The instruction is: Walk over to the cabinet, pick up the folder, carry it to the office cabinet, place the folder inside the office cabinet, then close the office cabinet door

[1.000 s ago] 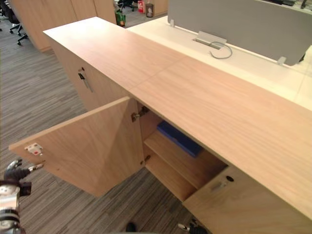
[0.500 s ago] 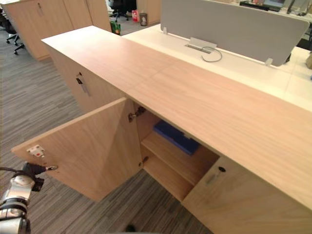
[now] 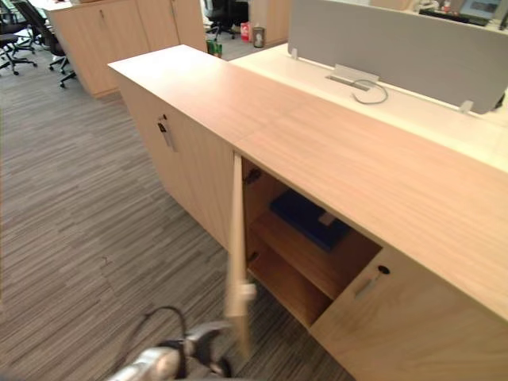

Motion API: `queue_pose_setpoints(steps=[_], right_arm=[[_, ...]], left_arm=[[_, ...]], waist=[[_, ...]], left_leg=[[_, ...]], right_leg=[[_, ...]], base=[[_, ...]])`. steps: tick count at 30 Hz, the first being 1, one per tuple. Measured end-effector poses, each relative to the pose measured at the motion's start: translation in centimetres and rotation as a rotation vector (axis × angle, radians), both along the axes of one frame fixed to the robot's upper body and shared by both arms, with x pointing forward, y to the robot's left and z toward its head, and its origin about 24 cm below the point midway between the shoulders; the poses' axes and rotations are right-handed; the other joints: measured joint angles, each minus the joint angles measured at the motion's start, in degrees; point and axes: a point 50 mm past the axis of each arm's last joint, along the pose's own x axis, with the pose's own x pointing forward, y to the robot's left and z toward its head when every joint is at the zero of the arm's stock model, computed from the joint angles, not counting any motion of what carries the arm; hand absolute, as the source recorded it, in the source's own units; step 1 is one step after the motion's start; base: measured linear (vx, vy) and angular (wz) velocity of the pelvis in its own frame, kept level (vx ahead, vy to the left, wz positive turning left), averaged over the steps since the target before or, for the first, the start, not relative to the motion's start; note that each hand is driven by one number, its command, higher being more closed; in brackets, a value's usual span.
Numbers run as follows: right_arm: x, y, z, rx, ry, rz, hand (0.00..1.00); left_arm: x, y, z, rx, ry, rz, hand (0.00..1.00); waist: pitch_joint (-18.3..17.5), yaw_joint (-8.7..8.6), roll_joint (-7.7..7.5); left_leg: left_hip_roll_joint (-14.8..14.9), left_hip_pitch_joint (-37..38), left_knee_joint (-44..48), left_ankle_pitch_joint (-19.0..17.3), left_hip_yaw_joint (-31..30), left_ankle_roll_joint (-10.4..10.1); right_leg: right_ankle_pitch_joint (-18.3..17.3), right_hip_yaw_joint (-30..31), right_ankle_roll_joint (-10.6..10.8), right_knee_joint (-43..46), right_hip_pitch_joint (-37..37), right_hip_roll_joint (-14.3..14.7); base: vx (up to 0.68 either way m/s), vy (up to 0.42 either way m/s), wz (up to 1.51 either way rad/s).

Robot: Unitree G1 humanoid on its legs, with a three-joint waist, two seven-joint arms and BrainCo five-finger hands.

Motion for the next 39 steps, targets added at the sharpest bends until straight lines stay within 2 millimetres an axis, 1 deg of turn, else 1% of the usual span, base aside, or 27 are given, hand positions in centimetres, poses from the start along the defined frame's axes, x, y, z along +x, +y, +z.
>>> queue_pose_setpoints(steps=[1,3,5,6,7,11,13,14,15,16,17,19,21,24,26,27,28,29,31,32,33,34,35,36,37,38,39], right_arm=[[0.2,0.0,0.0,-0.003,-0.003,0.003,0.0],[0.2,0.0,0.0,-0.005,-0.002,0.011,0.0],[0.7,0.0,0.0,-0.011,0.002,0.083,0.0],[0.8,0.0,0.0,-0.014,0.003,0.098,0.0],[1.2,0.0,0.1,-0.023,0.004,0.148,0.0],[2.8,0.1,0.3,-0.029,-0.022,0.208,0.0],[4.6,0.6,0.5,-0.026,-0.063,0.233,0.0],[5.1,0.8,0.6,-0.023,-0.074,0.244,0.0],[6.2,1.2,0.7,-0.014,-0.101,0.259,0.0],[7.0,1.7,0.9,0.001,-0.126,0.269,0.0],[7.2,1.9,0.9,0.01,-0.135,0.275,0.0],[7.0,2.1,0.8,0.03,-0.132,0.281,0.0],[6.2,1.9,0.7,0.029,-0.115,0.278,0.0],[5.6,1.6,0.6,0.026,-0.109,0.251,0.0],[5.1,1.2,0.5,0.029,-0.103,0.218,0.0],[4.9,1.2,0.5,0.03,-0.099,0.207,0.0],[4.6,1.0,0.4,0.032,-0.091,0.196,0.0],[4.1,0.5,0.4,0.025,-0.076,0.178,0.0],[3.0,-0.3,0.3,0.01,-0.044,0.175,0.0],[1.6,-0.6,0.1,0.01,-0.003,0.17,0.0],[0.7,-0.5,0.0,0.012,0.021,0.163,0.0],[0.6,-0.6,0.0,0.01,0.024,0.166,0.0],[0.4,-0.6,0.0,0.009,0.032,0.164,0.0],[0.6,-0.8,0.0,-0.002,0.03,0.166,0.0],[0.9,-0.8,0.1,-0.006,0.025,0.17,0.0],[1.0,-0.7,0.1,-0.006,0.024,0.169,0.0],[1.3,-0.8,0.1,-0.01,0.016,0.171,0.0]], left_arm=[[-0.3,-2.8,2.4,-0.163,-0.04,-0.066,0.0],[-0.3,-4.0,4.5,-0.27,-0.091,-0.101,0.0],[0.4,-3.4,6.2,-0.336,-0.149,-0.048,0.0],[0.7,-2.9,6.3,-0.339,-0.158,-0.02,0.0],[1.0,-1.6,6.4,-0.338,-0.164,0.058,0.0],[1.4,0.9,5.8,-0.351,-0.129,0.237,0.0],[2.0,2.5,5.3,-0.414,-0.063,0.417,0.0],[2.3,2.9,5.0,-0.433,-0.043,0.47,0.0],[2.8,3.8,4.5,-0.51,0.021,0.61,0.0],[3.1,4.7,3.9,-0.591,0.084,0.748,0.0],[3.2,5.1,3.7,-0.625,0.106,0.802,0.0],[3.3,6.3,3.4,-0.75,0.199,0.936,0.0],[3.1,6.6,3.2,-0.791,0.237,0.962,0.0],[3.0,7.5,1.9,-0.843,0.319,1.027,0.0],[2.9,9.0,0.3,-0.941,0.41,1.161,0.0],[2.9,9.5,-0.4,-1.023,0.465,1.245,0.0],[2.9,10.1,-1.0,-1.108,0.508,1.323,0.0],[2.6,10.7,-1.3,-1.21,0.54,1.398,0.0],[2.5,10.9,-1.3,-1.287,0.562,1.434,0.0],[2.4,11.0,-1.3,-1.325,0.566,1.453,0.0],[2.5,11.1,-1.4,-1.348,0.559,1.483,0.0],[2.3,11.2,-1.8,-1.348,0.559,1.516,0.0],[2.2,11.3,-2.4,-1.34,0.571,1.568,0.0],[1.3,11.5,-3.7,-1.318,0.6,1.66,0.0],[-0.2,12.0,-5.1,-1.283,0.633,1.778,0.0],[-1.0,12.3,-5.7,-1.27,0.647,1.839,0.0],[-2.6,12.8,-6.7,-1.236,0.664,1.946,0.0]], waist=[[0.1,-0.21,0.0],[0.1,-0.13,-0.03],[0.1,-0.13,-0.07],[0.2,-0.1,-0.1],[0.3,0.07,-0.23],[0.6,0.68,-0.62],[0.9,0.91,-1.19],[1.0,0.95,-1.23],[1.3,1.27,-0.96],[1.4,1.69,-0.57],[1.3,1.87,-0.48],[1.4,1.8,-0.6],[1.4,1.64,-0.74],[1.1,0.53,-0.25],[0.7,0.04,-0.47],[0.6,-0.02,-0.88],[0.5,-0.05,-1.13],[0.6,-0.01,-0.47],[0.9,0.08,0.61],[0.6,0.07,1.09],[0.3,0.06,0.93],[0.3,-0.03,1.02],[0.2,-0.09,1.04],[0.3,0.01,1.58],[0.4,0.05,1.8],[0.5,0.11,1.74],[0.6,0.38,2.37]], left_leg=[[0.1,0.0,0.0,0.3,-0.1,0.2],[0.2,-0.1,0.0,0.9,-0.4,-0.3],[0.3,-0.8,0.0,1.4,-1.6,0.1],[0.3,-1.0,0.0,1.5,-1.9,0.1],[0.3,-1.5,0.0,1.6,-2.4,0.2],[0.1,-2.0,0.0,1.7,-2.6,0.4],[0.1,-2.0,0.0,1.6,-2.1,0.6],[0.2,-2.0,0.1,1.5,-1.8,0.7],[0.7,-1.8,0.1,1.3,-0.8,0.7],[1.6,-1.8,0.1,1.2,0.7,0.7],[2.2,-1.8,0.3,1.2,1.5,0.7],[3.3,-0.6,0.3,0.3,4.8,0.2],[3.2,0.7,0.1,-0.5,7.4,-0.1],[4.4,2.5,0.1,-1.7,12.7,-0.9],[5.9,3.4,1.0,-2.9,16.6,-1.0],[7.4,2.2,4.8,-4.9,18.1,-1.5],[9.9,0.0,10.8,-8.1,19.3,-1.9],[15.8,-3.5,23.1,-14.3,20.9,-2.4],[21.3,-4.1,31.6,-18.2,22.3,-1.5],[23.8,-3.9,35.2,-19.3,22.6,-0.6],[25.3,-4.3,38.3,-19.4,20.9,-0.5],[25.8,-5.4,40.4,-19.5,19.1,-0.6],[25.8,-6.4,42.4,-20.1,15.3,-1.9],[24.2,-6.8,42.2,-21.9,10.4,-3.1],[22.2,-6.8,40.7,-22.9,6.8,-3.3],[21.1,-6.7,39.5,-23.4,5.3,-3.4],[19.0,-6.4,35.4,-23.2,2.2,-3.6]], right_leg=[[-0.2,0.0,-0.2,-0.4,0.0,0.1],[-0.3,-0.3,-0.1,-0.5,0.1,0.3],[-0.5,-1.5,0.2,-0.7,0.0,0.5],[-0.6,-1.8,0.2,-0.7,0.0,0.5],[-0.7,-2.6,0.4,-0.8,0.0,0.6],[-0.6,-2.8,0.9,-1.1,-0.2,0.6],[-0.6,-2.7,0.9,-0.7,-0.3,0.4],[-0.6,-2.7,0.9,-0.3,-0.6,0.3],[-0.6,-2.7,0.9,1.8,-1.9,0.0],[-0.6,-4.7,0.9,5.7,-4.3,-0.4],[-0.6,-7.2,0.9,7.6,-5.5,-0.8],[-0.3,-18.9,-0.9,12.0,-6.6,-2.9],[-0.3,-21.3,-1.6,10.8,-6.1,-3.1],[1.7,-17.3,-3.1,4.7,-5.6,-0.1],[2.5,-14.1,-3.7,1.4,-5.6,2.3],[2.5,-13.3,-3.8,0.2,-5.6,3.1],[2.5,-12.6,-3.8,-0.5,-5.7,3.9],[2.8,-10.7,-4.2,-1.1,-5.5,6.2],[2.9,-8.3,-5.3,-1.3,-4.8,9.2],[2.6,-6.0,-5.9,-1.7,-4.2,10.9],[3.1,-3.9,-6.7,-1.9,-3.9,12.0],[3.1,-2.9,-7.2,-1.7,-3.7,12.2],[3.0,-1.6,-7.5,-1.1,-3.9,12.3],[3.0,1.0,-7.6,-0.6,-4.4,12.2],[3.0,3.5,-7.6,-0.3,-4.4,11.8],[3.1,4.7,-7.5,-0.1,-4.4,11.5],[3.1,6.9,-7.2,0.2,-4.5,11.3]], base=[[-0.03,-0.01,-0.02],[0.0,-0.022,0.05],[0.02,-0.05,0.23],[0.03,-0.044,0.31],[0.03,-0.035,0.21],[0.06,-0.029,0.07],[0.06,-0.019,-0.05],[0.04,-0.004,-0.18],[0.02,0.01,-0.43],[0.0,0.013,-0.53],[-0.01,0.012,-0.68],[-0.01,0.01,-0.8],[-0.02,0.018,-0.84],[-0.06,0.008,-0.86],[-0.07,-0.059,-0.93],[-0.08,-0.116,-0.87],[-0.04,-0.223,-1.03],[-0.01,-0.211,-0.99],[0.06,-0.164,-0.95],[0.15,-0.159,-1.0],[0.2,-0.15,-0.89],[0.16,-0.09,-0.82],[0.16,-0.036,-0.94],[0.16,0.001,-1.2],[0.15,0.031,-1.11],[0.13,0.076,-1.05],[0.13,0.17,-0.95]])
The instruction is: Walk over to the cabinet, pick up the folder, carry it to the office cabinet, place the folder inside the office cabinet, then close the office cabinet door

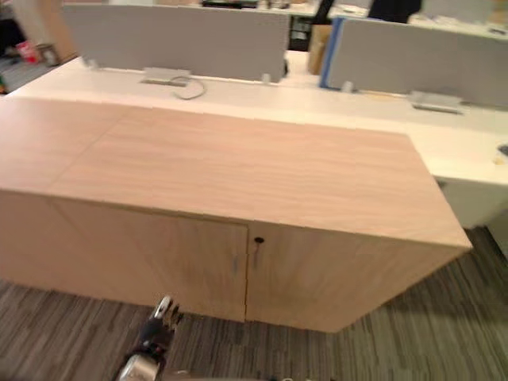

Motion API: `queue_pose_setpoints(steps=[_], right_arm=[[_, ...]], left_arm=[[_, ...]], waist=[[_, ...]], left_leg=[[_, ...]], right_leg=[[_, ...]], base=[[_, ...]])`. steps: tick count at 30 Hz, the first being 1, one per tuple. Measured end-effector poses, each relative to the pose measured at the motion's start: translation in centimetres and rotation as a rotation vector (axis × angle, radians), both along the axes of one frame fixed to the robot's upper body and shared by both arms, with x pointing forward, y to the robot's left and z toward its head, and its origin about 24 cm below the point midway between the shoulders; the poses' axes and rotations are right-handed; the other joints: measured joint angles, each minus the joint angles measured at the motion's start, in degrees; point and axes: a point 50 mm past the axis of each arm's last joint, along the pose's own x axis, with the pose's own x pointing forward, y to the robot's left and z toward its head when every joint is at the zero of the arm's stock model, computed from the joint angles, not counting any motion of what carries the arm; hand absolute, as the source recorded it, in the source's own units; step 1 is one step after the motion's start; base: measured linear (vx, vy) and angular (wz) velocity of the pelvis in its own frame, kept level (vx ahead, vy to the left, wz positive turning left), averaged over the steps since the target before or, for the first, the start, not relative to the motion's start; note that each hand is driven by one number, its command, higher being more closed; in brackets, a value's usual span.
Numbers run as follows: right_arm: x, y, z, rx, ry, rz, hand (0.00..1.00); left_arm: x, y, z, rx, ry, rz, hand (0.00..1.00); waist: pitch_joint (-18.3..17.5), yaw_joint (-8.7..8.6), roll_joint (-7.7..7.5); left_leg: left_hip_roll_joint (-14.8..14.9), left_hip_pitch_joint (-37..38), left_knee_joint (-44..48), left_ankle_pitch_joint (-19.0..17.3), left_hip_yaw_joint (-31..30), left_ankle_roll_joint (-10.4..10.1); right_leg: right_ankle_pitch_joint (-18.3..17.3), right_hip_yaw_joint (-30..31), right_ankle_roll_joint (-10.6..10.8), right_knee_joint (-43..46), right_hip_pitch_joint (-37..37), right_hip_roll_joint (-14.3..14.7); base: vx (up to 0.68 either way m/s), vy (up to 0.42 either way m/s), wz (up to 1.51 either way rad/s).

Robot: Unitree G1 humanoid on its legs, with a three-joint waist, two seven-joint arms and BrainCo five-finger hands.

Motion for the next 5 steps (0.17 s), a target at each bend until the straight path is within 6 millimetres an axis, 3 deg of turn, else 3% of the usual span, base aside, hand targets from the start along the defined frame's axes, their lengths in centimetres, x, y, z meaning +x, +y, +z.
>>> queue_pose_setpoints(steps=[1,5], right_arm=[[0.4,-0.6,0.2,-0.018,-0.006,0.021,0.0],[0.3,-0.2,0.1,-0.015,-0.004,0.036,0.0]], left_arm=[[-1.5,0.3,-0.8,0.022,0.082,0.014,0.0],[-4.6,1.8,-1.6,0.191,0.261,-0.127,0.0]], waist=[[0.4,0.38,1.36],[0.2,0.21,0.37]], left_leg=[[-1.2,0.7,-4.5,3.8,-2.5,-1.7],[-4.7,3.0,-7.5,4.6,-1.2,-1.4]], right_leg=[[0.1,2.0,0.9,0.4,0.1,0.3],[1.3,3.5,3.4,-2.0,0.6,-2.1]], base=[[0.11,0.195,-0.92],[0.05,0.138,-0.19]])
